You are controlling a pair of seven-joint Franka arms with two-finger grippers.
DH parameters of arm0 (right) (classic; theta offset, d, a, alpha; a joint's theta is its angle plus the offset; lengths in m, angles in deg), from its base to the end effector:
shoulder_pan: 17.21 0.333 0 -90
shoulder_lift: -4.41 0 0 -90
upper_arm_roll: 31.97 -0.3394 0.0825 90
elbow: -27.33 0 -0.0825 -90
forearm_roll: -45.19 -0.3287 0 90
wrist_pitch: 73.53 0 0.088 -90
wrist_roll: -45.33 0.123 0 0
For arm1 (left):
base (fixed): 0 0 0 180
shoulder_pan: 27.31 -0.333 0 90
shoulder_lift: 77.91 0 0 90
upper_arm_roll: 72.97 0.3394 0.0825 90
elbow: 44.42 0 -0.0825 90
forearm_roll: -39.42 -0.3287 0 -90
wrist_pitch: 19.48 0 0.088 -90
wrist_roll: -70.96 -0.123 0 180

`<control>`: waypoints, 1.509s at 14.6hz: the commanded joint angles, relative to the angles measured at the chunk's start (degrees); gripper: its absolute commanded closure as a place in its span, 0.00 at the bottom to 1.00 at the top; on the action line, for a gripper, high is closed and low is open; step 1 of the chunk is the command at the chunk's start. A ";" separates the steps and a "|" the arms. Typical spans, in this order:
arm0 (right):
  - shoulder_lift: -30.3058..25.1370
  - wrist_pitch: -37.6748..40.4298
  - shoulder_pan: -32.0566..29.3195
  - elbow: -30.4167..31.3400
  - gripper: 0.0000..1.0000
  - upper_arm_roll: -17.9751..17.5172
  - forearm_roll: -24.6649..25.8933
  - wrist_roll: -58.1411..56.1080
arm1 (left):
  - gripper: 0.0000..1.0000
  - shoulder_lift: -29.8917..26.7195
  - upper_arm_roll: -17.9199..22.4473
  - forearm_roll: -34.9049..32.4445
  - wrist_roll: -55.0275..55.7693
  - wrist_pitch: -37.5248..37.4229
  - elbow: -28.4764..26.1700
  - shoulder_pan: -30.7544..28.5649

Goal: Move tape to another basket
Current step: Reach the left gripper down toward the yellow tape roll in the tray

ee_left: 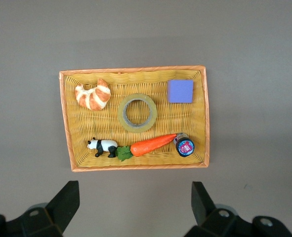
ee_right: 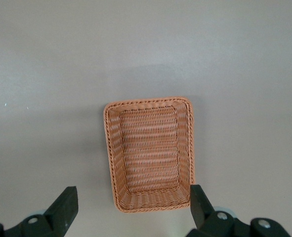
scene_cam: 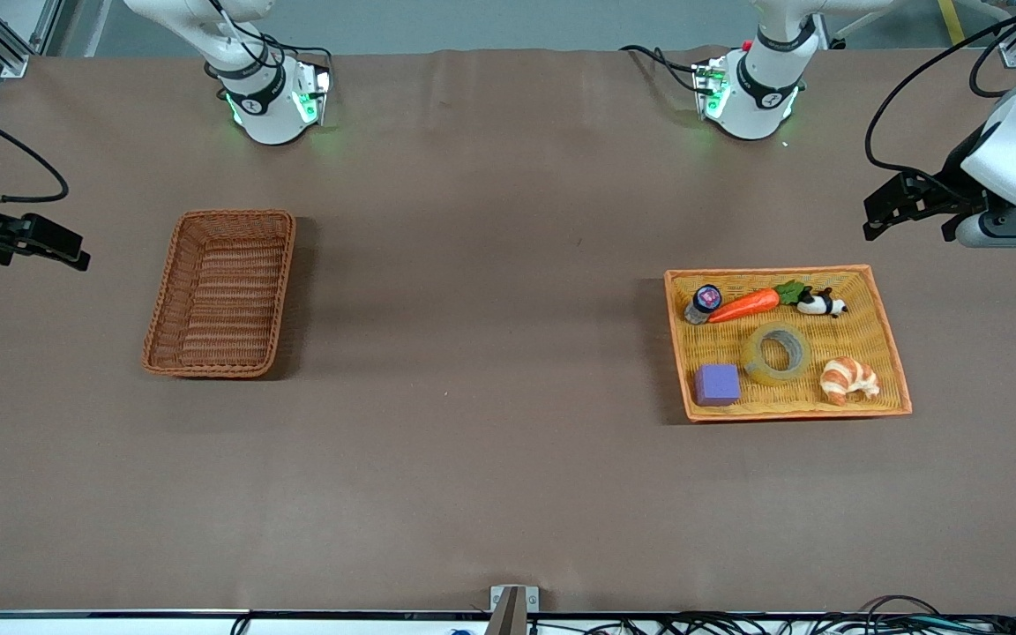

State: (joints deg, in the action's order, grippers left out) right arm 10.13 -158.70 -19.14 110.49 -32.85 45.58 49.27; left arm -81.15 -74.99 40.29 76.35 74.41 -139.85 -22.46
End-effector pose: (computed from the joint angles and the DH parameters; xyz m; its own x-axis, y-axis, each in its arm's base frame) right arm 0.5227 -0.0109 0.6230 0.9941 -0.0875 -0.0642 -0.0870 -0.9962 0.0097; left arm 0.4826 -0.0605 0.6261 0.9993 -0.0248 0.0283 -0.0252 -0.9996 0.0159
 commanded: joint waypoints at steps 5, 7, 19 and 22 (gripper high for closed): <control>-1.06 0.36 -1.41 0.77 0.00 -0.52 -1.18 -0.69 | 0.00 0.61 0.36 -1.92 -0.82 0.41 0.32 0.34; -1.06 0.36 -1.50 0.77 0.00 -0.52 -1.18 -0.69 | 0.00 1.92 0.36 -1.84 -0.90 0.50 0.06 0.34; -0.88 -0.26 -1.50 0.77 0.00 -0.43 -1.09 -0.69 | 0.00 15.71 0.62 -2.28 -0.73 28.70 -16.46 -0.45; -0.88 -0.34 -1.50 0.77 0.00 -0.43 -1.09 -0.69 | 0.00 20.20 0.71 -2.27 -0.55 32.39 -16.55 -0.45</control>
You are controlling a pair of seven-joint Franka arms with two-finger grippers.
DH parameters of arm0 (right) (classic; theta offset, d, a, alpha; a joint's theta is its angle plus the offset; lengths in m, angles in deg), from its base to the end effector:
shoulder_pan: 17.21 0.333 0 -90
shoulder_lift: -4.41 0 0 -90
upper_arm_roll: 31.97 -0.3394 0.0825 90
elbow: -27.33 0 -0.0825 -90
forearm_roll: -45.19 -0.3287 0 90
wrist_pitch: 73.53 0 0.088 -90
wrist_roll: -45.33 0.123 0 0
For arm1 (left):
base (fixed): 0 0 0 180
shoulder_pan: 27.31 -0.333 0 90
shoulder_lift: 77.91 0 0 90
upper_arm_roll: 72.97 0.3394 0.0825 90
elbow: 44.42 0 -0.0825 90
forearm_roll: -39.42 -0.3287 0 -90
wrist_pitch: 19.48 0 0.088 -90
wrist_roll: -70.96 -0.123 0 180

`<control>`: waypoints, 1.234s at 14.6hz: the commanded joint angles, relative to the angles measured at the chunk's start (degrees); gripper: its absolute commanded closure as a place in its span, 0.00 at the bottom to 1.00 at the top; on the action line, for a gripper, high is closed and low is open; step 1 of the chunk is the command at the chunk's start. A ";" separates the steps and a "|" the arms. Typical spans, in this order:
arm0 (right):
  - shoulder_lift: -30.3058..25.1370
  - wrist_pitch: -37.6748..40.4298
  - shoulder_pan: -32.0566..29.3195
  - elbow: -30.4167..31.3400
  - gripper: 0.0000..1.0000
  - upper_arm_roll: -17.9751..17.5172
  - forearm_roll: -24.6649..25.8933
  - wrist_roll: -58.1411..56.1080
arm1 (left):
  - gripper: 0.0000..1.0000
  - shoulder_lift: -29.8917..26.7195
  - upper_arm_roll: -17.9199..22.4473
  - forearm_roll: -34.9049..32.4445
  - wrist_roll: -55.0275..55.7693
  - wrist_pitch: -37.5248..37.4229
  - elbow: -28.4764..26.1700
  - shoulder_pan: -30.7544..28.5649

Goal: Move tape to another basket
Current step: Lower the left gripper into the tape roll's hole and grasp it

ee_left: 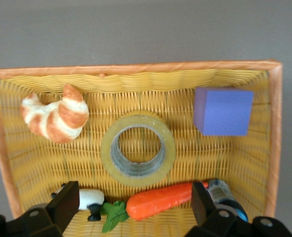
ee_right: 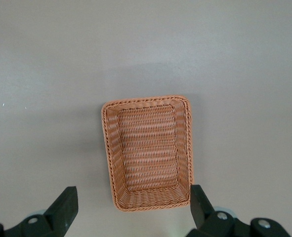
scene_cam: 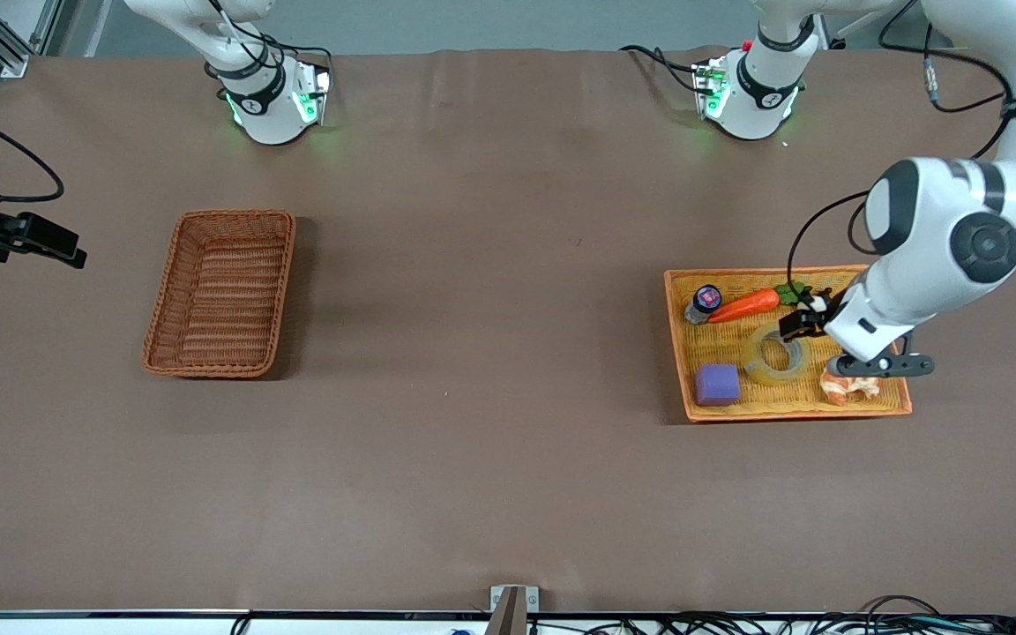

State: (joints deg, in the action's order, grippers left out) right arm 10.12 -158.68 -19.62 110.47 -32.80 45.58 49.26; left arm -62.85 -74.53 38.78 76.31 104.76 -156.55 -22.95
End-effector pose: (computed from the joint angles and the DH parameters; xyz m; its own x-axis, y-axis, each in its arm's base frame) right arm 0.5225 -0.0158 0.6232 0.9933 -0.0965 -0.0640 -0.0961 -0.9953 0.0098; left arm 0.5583 -0.0564 0.3790 0.9986 -0.0155 -0.0510 -0.0159 -0.9999 -0.0066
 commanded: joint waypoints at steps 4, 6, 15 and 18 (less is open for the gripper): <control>-0.87 -0.37 -1.02 0.79 0.00 -0.48 -1.09 -0.77 | 0.00 7.52 1.38 -0.76 0.45 8.37 -0.63 -0.05; -0.87 -0.28 -1.02 0.79 0.00 -0.48 -1.18 -0.77 | 0.00 9.54 2.61 -0.76 0.37 12.85 -2.30 0.04; -0.87 -0.28 -1.02 0.79 0.00 -0.48 -1.18 -0.77 | 0.79 10.87 4.11 -1.55 -0.86 14.45 -6.26 -0.14; -0.87 -0.19 -1.02 0.79 0.00 -0.57 -1.09 -0.77 | 1.00 10.61 4.11 -1.99 -0.86 14.45 -5.91 -0.58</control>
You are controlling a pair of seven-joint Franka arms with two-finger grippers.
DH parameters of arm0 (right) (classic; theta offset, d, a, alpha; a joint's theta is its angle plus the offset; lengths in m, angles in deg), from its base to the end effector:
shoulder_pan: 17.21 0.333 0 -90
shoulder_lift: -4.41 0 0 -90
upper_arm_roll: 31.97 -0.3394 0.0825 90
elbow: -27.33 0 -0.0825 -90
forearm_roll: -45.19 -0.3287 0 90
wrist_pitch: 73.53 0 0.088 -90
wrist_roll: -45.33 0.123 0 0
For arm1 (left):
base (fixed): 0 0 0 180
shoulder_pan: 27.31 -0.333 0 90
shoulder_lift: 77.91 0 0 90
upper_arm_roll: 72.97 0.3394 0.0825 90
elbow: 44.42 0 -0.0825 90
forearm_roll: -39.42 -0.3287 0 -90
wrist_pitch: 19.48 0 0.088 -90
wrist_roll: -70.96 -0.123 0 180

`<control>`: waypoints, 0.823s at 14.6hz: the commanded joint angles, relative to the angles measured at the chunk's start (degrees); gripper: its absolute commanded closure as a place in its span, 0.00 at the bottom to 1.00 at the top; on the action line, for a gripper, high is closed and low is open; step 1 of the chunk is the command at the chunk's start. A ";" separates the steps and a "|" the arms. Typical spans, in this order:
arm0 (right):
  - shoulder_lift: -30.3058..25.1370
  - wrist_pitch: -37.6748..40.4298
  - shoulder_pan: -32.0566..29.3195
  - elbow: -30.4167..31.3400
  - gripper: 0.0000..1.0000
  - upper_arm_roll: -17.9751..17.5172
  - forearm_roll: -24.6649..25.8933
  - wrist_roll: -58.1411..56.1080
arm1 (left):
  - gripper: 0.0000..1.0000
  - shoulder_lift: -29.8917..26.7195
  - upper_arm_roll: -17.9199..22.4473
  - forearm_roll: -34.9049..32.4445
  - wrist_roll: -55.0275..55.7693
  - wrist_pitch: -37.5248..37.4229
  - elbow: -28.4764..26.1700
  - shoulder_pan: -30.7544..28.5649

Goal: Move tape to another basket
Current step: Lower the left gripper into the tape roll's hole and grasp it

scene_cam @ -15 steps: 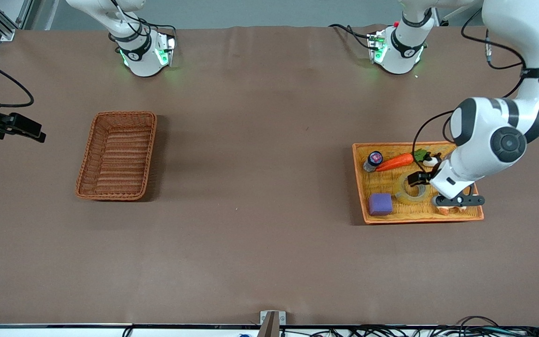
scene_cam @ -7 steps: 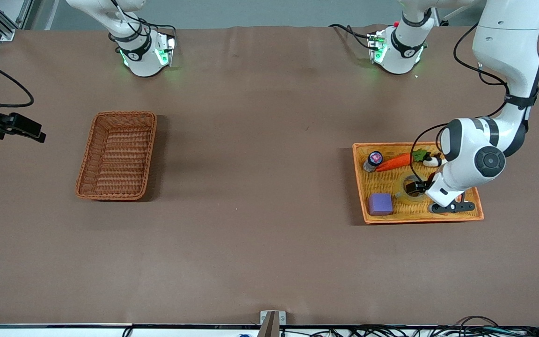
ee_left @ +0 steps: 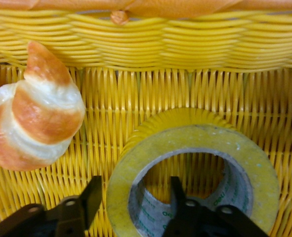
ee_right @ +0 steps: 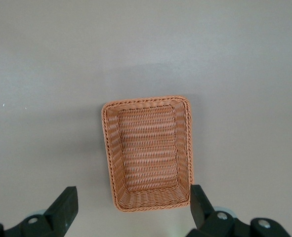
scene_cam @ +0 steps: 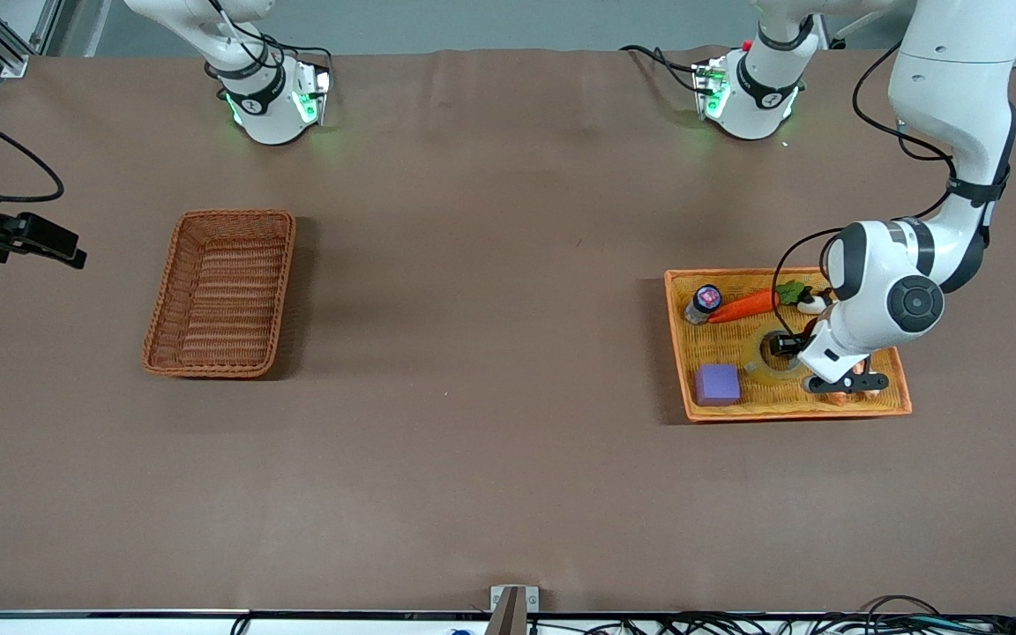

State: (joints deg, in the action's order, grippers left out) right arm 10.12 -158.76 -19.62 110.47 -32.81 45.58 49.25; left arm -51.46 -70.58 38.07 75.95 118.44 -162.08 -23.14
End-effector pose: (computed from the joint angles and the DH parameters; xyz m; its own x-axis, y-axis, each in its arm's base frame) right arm 0.5227 -0.0157 0.6233 0.9934 -0.0962 -0.0626 -0.0957 -0.9954 0.0096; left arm 0.5585 -0.0179 0.2506 0.9938 0.0363 -0.1047 0.0321 -0.9986 -0.0416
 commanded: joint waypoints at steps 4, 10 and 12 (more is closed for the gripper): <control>-0.87 -0.11 -1.02 0.79 0.00 -0.48 -1.18 -0.76 | 1.00 -2.70 0.07 -1.28 -0.24 0.25 -0.21 -0.56; -0.87 -0.02 -1.02 0.79 0.00 -0.48 -1.18 -0.76 | 1.00 -10.88 -6.41 -1.37 1.95 -15.28 6.80 -0.47; -0.87 -0.02 -1.10 0.79 0.00 -0.48 -1.18 -0.76 | 1.00 -10.19 -11.41 -1.37 6.68 -18.29 11.20 -0.47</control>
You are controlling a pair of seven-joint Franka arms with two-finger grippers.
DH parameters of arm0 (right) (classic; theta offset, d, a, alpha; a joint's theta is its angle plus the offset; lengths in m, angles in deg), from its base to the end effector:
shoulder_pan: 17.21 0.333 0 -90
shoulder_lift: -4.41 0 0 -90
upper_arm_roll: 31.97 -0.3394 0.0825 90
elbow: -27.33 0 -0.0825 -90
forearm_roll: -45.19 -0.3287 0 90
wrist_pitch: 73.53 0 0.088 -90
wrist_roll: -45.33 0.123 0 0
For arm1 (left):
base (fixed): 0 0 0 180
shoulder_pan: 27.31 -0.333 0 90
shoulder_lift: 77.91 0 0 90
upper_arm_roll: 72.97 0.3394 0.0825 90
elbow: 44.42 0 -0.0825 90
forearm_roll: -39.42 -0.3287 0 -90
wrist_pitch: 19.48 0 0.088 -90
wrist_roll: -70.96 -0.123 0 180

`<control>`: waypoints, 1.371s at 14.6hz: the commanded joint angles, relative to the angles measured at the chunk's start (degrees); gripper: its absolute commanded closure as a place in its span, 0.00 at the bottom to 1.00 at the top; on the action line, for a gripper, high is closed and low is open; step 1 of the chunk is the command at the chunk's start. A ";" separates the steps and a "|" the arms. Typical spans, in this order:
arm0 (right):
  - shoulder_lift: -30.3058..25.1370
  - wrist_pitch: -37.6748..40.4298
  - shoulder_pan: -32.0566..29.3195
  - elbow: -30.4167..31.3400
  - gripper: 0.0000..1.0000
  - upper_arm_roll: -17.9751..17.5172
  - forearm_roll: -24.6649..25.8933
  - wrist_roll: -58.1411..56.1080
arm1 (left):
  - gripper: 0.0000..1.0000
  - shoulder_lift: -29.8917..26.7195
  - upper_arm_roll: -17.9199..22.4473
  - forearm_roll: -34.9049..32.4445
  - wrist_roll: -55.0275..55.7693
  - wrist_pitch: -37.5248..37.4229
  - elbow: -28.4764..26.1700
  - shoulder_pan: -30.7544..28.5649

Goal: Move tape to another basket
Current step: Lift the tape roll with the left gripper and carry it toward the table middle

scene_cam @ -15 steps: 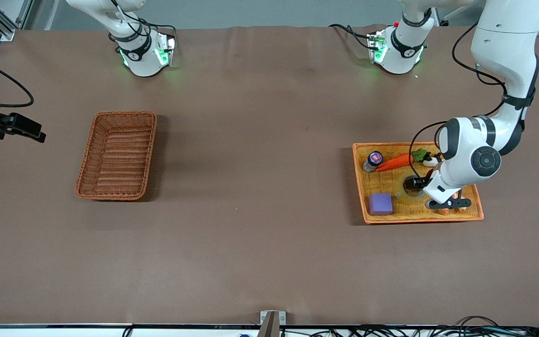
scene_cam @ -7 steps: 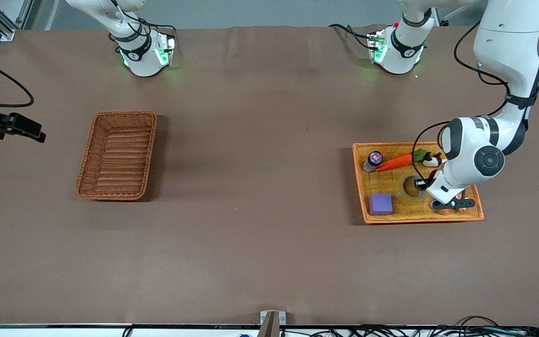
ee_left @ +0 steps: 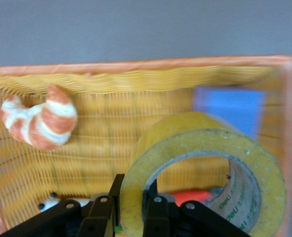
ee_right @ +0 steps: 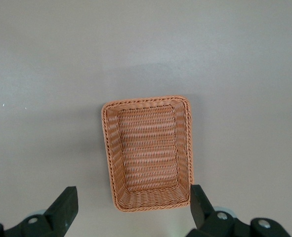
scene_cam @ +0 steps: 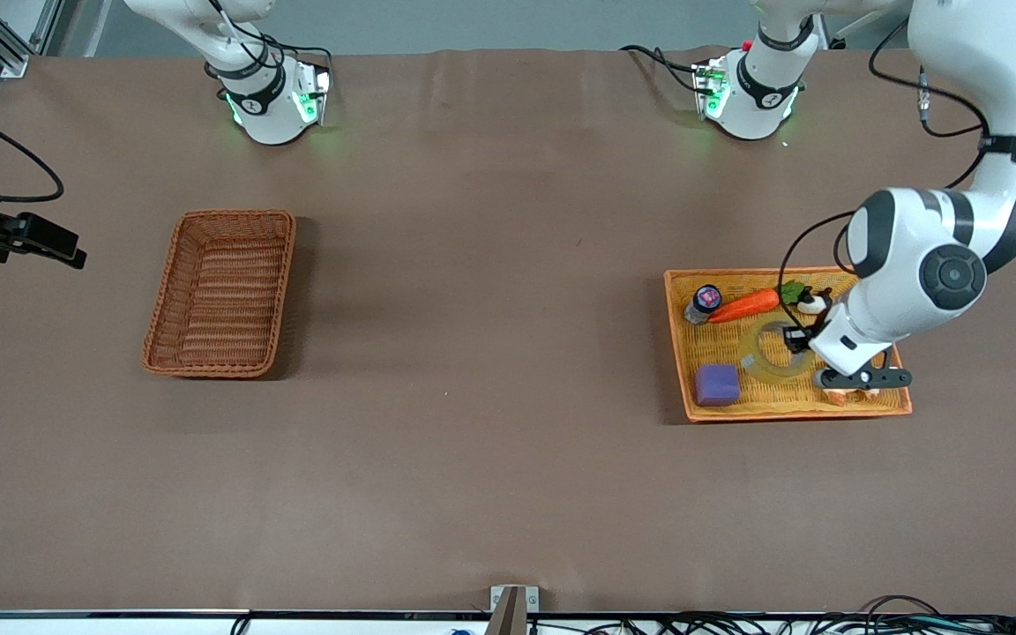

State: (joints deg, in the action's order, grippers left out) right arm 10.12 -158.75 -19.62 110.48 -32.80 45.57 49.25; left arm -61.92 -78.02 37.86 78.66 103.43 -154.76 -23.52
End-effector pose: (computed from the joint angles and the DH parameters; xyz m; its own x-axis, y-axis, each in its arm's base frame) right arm 0.5226 -0.0157 0.6232 0.9934 -0.0963 -0.0630 -0.0959 -0.9953 0.0095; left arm 0.5609 -0.0826 0.3808 0.9978 -0.0325 -0.0582 -0.0328 -0.9994 -0.0056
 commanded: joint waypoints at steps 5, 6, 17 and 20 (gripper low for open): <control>-0.87 0.05 -1.01 0.88 0.00 -0.49 -1.18 -0.75 | 0.97 6.67 -18.03 -3.96 21.18 -3.29 11.09 0.78; -0.87 0.05 -1.01 0.88 0.00 -0.49 -1.18 -0.75 | 0.97 8.95 -21.02 -5.54 25.48 -3.29 13.02 0.79; -0.87 -0.03 -1.01 0.88 0.00 -0.49 -1.09 -0.75 | 0.94 32.44 -29.89 -25.51 63.02 -3.56 34.83 19.99; -0.87 -0.12 -1.01 0.88 0.00 -0.49 -1.18 -0.75 | 0.89 35.76 -15.29 -24.90 74.18 -3.21 40.17 33.80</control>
State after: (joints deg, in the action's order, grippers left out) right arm 10.12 -158.69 -19.64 110.50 -32.79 45.57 49.24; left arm -29.74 -100.72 13.53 147.18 101.46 -121.31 2.69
